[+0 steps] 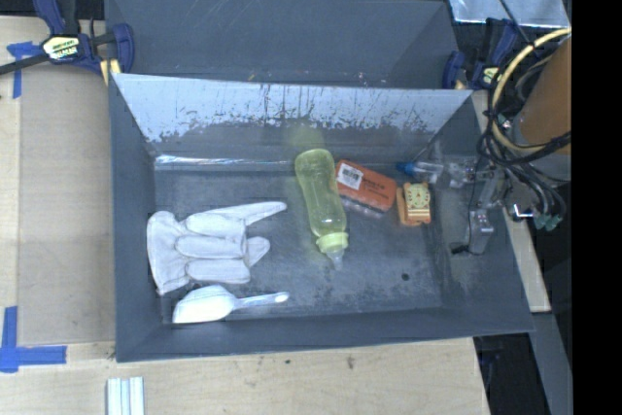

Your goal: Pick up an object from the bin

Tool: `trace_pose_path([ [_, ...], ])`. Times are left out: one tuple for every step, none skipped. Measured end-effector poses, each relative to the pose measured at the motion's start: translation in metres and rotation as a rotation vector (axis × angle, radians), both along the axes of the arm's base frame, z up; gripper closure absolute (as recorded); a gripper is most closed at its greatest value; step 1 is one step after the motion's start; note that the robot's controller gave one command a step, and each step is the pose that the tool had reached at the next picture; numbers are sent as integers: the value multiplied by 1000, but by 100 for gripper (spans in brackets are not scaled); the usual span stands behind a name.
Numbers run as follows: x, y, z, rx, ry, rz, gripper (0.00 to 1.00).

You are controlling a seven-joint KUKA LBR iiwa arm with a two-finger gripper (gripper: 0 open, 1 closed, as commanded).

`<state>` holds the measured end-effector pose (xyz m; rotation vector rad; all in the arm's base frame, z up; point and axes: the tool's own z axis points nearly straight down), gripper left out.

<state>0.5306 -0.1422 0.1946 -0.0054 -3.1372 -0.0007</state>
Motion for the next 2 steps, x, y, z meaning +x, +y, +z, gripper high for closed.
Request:
trace_pose_path([
  [2, 1, 4, -2, -8, 3, 0],
  [20, 5, -38, -4, -17, -7, 0],
])
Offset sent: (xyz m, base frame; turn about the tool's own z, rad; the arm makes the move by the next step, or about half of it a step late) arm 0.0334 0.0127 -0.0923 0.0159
